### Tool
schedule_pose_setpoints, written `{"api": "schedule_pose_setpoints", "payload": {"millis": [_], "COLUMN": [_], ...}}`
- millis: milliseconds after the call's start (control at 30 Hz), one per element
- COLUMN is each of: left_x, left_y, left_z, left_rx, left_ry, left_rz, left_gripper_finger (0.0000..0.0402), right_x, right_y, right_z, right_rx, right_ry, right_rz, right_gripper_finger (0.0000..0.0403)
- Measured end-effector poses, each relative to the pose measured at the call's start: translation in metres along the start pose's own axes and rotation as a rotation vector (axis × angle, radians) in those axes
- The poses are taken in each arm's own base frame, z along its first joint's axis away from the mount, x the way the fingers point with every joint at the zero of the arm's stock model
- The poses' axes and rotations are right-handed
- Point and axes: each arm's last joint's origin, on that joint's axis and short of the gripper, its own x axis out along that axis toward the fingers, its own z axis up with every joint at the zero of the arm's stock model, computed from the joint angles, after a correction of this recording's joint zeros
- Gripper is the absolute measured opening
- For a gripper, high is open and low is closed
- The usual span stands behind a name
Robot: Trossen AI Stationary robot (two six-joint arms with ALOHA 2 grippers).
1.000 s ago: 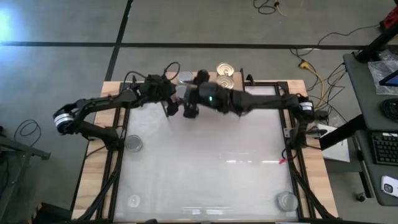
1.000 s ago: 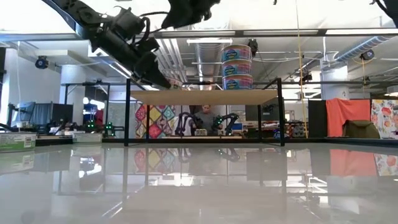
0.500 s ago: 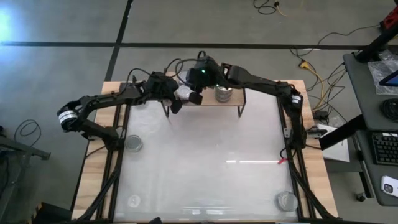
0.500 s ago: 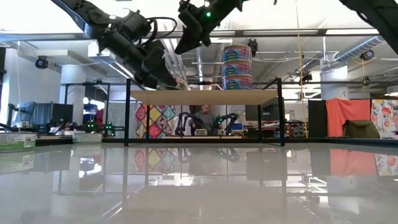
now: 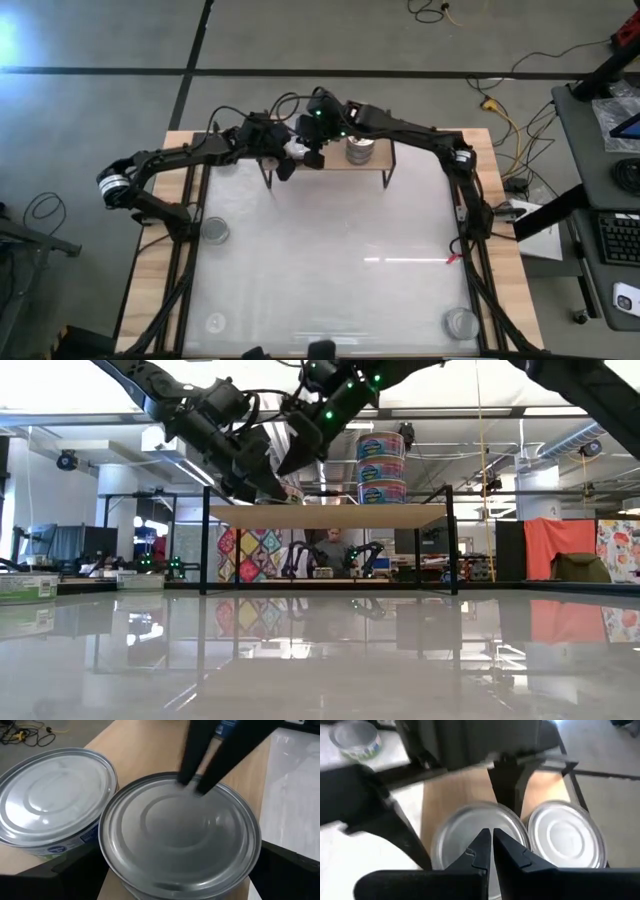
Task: Stack canned seafood by type on shelf
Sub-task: Put the green tuna can on the shelf
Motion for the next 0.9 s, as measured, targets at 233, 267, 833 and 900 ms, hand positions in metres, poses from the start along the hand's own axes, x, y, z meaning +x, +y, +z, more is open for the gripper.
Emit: {"api": "schedule_pose_setpoints", "payload": {"millis": [233, 267, 833, 900], "left_x": [0.000, 0.000, 0.000, 0.000], "left_y": [0.000, 0.000, 0.000, 0.000], "left_z": [-0.002, -0.002, -0.002, -0.003], "left_rx": [-0.003, -0.003, 0.008, 0.008], "left_ry": [0.017, 0.018, 0.022, 0.025], "left_rz": [-0.002, -0.002, -0.002, -0.003], "left_gripper_finger": [0.0398, 0.0398, 0.0400, 0.0400], "right_x": [0.006, 0.007, 0.032, 0.031], "right_y": [-0.003, -0.004, -0.004, -0.004], "right_z": [0.003, 0.005, 0.002, 0.001], "right_rx": [0.024, 0.030, 0.167, 0.172], "right_ry": [0.019, 0.010, 0.054, 0.064], "right_rz": [0.002, 0.001, 0.028, 0.031], "right_gripper_finger": [0.0013, 0.0013, 0.0013, 0.0013]}}
